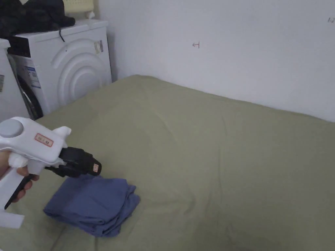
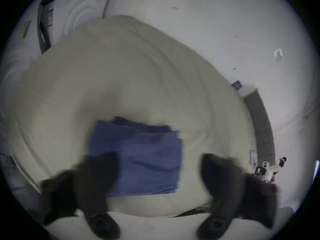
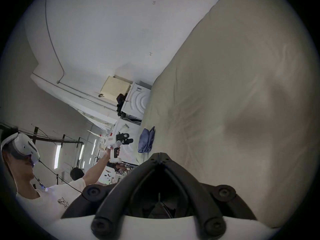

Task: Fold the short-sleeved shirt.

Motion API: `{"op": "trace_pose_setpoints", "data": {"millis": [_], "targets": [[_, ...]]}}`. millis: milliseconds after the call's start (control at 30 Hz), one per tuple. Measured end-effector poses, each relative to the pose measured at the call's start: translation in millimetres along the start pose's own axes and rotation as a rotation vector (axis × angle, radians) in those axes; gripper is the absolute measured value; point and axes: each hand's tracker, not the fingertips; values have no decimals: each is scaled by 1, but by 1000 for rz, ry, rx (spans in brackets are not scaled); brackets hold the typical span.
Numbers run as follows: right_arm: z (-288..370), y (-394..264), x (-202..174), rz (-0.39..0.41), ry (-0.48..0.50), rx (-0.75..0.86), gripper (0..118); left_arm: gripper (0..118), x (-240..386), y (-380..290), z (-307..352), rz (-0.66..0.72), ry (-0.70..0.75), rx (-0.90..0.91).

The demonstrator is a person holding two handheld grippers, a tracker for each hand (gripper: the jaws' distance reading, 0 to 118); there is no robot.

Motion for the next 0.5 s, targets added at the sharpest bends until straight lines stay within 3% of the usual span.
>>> {"op": "trace_pose_setpoints", "data": {"millis": [33, 67, 167, 233, 333, 500], "targets": [[5, 3, -7, 29, -4, 10, 0, 0, 18, -7, -5, -30, 16, 25], [12, 6, -14, 54, -4, 21, 0, 0, 40, -16, -15, -88, 66, 36], [33, 17, -34, 131, -26, 71, 0, 0, 97, -47, -30, -97, -82, 91], [43, 24, -50, 184, -57, 116, 0, 0, 151, -72, -43, -165, -78, 131], [53, 31, -88, 371, -293, 266, 0, 0, 232, -109, -64, -235, -55, 285], [35, 19, -150, 826, -809, 534, 0, 0, 375, -178, -72, -341, 86, 658]]}}
